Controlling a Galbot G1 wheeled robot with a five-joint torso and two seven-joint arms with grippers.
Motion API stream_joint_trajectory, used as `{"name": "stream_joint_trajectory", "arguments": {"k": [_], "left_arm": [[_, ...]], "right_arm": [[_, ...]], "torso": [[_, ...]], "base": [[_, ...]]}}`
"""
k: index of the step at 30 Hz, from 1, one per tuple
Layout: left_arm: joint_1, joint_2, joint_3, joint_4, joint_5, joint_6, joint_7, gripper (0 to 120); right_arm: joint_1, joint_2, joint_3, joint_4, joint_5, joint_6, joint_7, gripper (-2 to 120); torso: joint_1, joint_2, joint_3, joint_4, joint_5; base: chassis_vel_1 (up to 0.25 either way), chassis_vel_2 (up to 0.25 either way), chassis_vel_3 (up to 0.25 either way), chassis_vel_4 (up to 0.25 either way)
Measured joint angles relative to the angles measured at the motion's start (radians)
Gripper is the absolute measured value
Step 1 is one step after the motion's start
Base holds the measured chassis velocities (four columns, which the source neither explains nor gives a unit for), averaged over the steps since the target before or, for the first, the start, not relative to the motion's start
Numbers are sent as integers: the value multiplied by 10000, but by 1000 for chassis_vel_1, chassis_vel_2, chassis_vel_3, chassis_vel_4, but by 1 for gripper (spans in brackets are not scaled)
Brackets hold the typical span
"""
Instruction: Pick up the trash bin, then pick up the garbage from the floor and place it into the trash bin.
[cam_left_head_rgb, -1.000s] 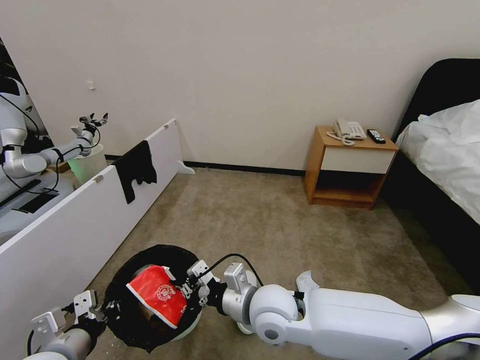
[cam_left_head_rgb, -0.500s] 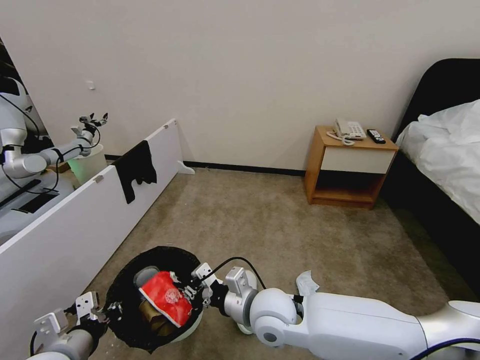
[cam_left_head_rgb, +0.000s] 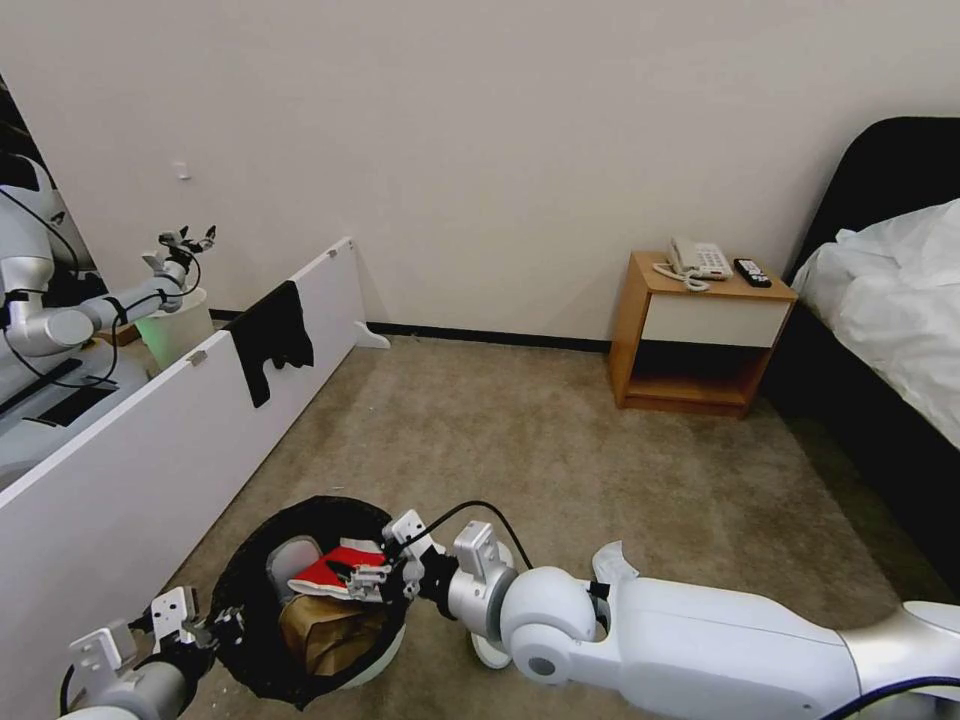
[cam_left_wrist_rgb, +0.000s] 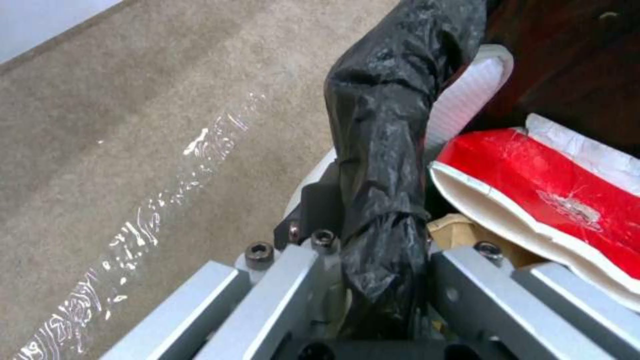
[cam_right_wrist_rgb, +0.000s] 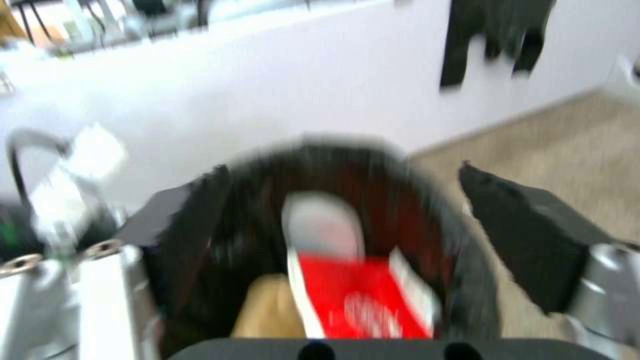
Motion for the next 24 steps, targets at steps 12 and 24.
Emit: {"name": "stream_joint_trajectory", "arguments": {"k": [12,24], "left_arm": [[78,155,-230,30,-17,0,17,1],[119,366,-691,87,-168,0,45,1]], "right_arm": [[-175,-486,2620,1076,219,200,-184,100],[-1914,-1910,5430,258,633,-372,540,100]], "torso": [[0,0,0,1,0],[0,0,0,-1,3]], "base": [[0,0,0,0],[0,0,0,0]]}}
